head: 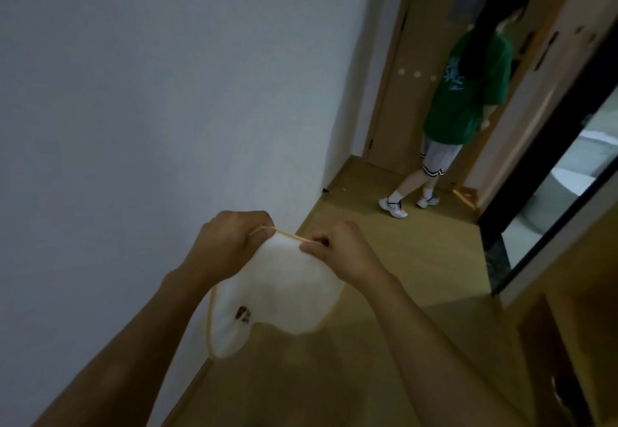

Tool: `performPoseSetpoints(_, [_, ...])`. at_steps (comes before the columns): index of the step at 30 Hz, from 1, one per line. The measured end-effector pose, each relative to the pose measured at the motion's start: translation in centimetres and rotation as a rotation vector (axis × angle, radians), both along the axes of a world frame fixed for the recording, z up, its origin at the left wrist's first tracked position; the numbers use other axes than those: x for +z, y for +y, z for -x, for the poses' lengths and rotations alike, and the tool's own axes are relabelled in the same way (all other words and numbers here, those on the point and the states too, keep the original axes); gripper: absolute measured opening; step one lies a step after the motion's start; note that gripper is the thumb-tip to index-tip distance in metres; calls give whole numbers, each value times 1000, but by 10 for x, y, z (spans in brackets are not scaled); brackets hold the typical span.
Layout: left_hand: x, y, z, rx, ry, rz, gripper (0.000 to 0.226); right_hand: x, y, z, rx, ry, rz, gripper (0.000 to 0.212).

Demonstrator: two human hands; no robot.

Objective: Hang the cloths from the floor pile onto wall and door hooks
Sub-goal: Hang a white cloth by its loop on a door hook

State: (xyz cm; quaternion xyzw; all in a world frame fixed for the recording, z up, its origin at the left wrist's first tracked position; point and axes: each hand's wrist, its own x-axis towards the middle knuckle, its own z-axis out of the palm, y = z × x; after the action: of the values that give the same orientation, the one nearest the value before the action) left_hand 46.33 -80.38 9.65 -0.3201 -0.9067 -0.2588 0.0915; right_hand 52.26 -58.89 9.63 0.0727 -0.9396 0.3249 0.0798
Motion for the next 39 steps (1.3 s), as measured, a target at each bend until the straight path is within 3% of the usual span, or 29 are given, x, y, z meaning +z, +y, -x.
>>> performPoseSetpoints(3, [5,29,60,-98,23,-48,34,8,25,46,-86,19,-23,17])
performPoseSetpoints(6, [13,55,121,-128,47,-48,20,16,48,93,-168,9,-33,13])
performPoseSetpoints(10, [21,91,199,-155,66,-1,17,23,81,150,-250,18,-12,25])
performPoseSetpoints(22, [-5,189,366,-103,44,-72,17,-4,207,288,-390,-26,34,6])
performPoseSetpoints(24, [-10,204,392,-83,19,-105,20,-7,230,315,-410,9,131,8])
performPoseSetpoints(31, [-10,273,468,-14,-104,-142,17,4,308,412,-476,87,897,14])
performPoseSetpoints(35, [-11,320,510,14,-150,-175,15,14,349,465,-476,123,989,3])
performPoseSetpoints(39, [-22,364,553,33,-221,-142,13,16,384,516,-478,153,922,10])
